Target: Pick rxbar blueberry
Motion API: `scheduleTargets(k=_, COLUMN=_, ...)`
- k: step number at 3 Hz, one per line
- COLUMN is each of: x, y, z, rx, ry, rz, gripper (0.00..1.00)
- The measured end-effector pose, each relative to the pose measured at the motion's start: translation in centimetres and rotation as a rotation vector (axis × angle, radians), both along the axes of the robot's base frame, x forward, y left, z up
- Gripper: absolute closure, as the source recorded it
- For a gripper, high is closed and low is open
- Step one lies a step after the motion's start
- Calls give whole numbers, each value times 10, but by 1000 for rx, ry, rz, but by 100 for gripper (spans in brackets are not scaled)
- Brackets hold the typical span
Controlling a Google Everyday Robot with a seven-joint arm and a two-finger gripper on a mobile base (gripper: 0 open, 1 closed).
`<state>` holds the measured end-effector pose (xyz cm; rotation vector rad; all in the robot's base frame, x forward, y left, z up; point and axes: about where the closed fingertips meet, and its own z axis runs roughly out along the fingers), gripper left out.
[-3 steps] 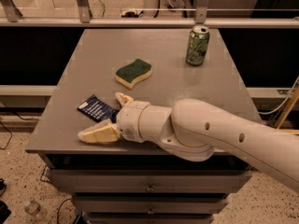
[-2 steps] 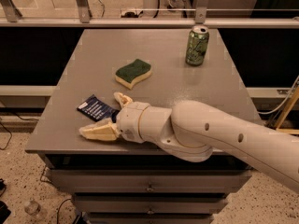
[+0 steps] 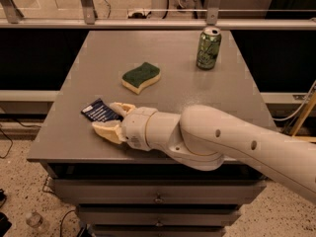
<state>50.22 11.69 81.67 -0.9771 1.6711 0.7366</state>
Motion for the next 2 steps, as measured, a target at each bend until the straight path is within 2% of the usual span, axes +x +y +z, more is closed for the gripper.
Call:
scheduleTargets(k=1, x=0, y=1, z=1, rx=-1, ry=-1, rz=2, gripper=100)
scheduleTargets(k=2, x=-1, y=1, z=1, rx=0, ry=-1, rz=2, gripper=100)
